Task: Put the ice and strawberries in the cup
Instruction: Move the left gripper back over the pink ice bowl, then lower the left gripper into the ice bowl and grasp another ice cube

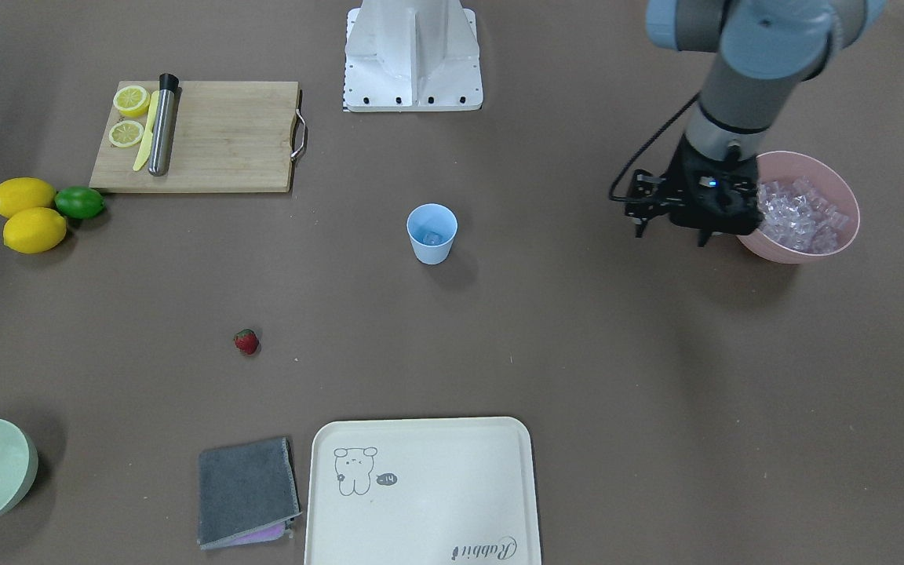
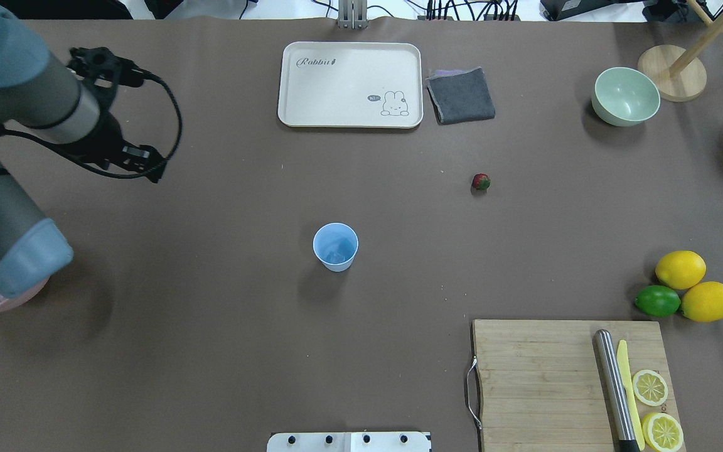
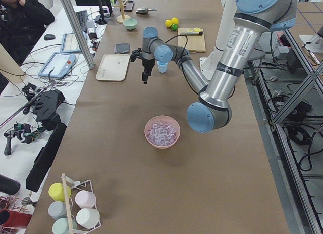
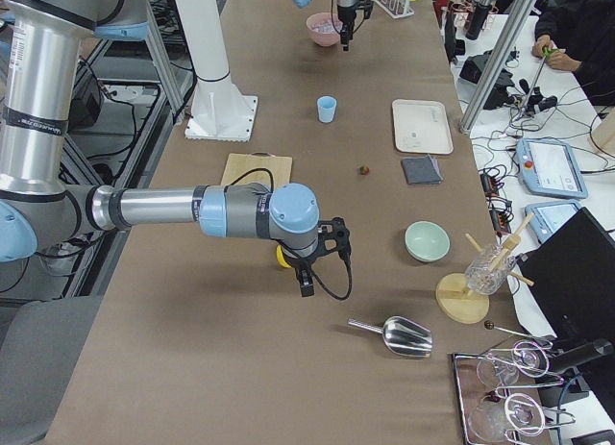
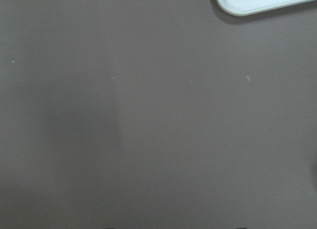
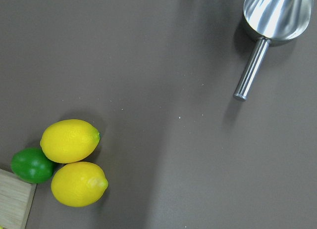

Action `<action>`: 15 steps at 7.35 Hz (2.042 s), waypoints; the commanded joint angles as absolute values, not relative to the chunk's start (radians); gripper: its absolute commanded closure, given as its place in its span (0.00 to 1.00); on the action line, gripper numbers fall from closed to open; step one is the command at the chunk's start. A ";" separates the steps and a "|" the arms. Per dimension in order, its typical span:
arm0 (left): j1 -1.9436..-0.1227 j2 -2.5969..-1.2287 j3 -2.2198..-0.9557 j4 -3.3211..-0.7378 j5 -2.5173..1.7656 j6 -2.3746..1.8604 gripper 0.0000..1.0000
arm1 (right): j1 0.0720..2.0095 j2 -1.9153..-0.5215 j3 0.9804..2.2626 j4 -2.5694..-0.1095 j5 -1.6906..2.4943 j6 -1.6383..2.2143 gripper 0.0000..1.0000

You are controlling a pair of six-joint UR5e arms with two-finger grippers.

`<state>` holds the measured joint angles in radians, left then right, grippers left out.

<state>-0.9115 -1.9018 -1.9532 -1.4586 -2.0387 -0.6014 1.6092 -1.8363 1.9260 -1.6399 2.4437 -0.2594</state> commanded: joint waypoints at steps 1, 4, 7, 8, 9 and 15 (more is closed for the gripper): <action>-1.049 -1.695 -1.953 -1.605 -2.094 -0.529 0.15 | 1.609 -1.838 1.925 -1.640 2.444 -0.264 0.00; -1.118 -1.450 -1.893 -1.915 -2.209 -0.647 0.16 | 1.609 -1.838 1.925 -1.640 2.444 -0.264 0.00; -1.114 -1.463 -1.744 -2.123 -2.212 -0.779 0.18 | 1.609 -1.838 1.927 -1.640 2.445 -0.264 0.00; -1.112 -1.457 -1.744 -2.125 -2.210 -0.804 0.18 | 1.609 -1.838 1.927 -1.640 2.447 -0.264 0.00; -1.111 -1.453 -1.746 -2.125 -2.210 -0.817 0.18 | 1.609 -1.838 1.925 -1.640 2.447 -0.264 0.00; -1.032 -1.428 -1.733 -2.158 -2.201 -0.825 0.10 | 1.609 -1.839 1.927 -1.641 2.451 -0.262 0.00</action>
<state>-1.0469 -1.4446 -1.7424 -2.1421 -2.2028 -0.8307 1.6092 -1.8380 1.9266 -1.6408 2.4512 -0.2624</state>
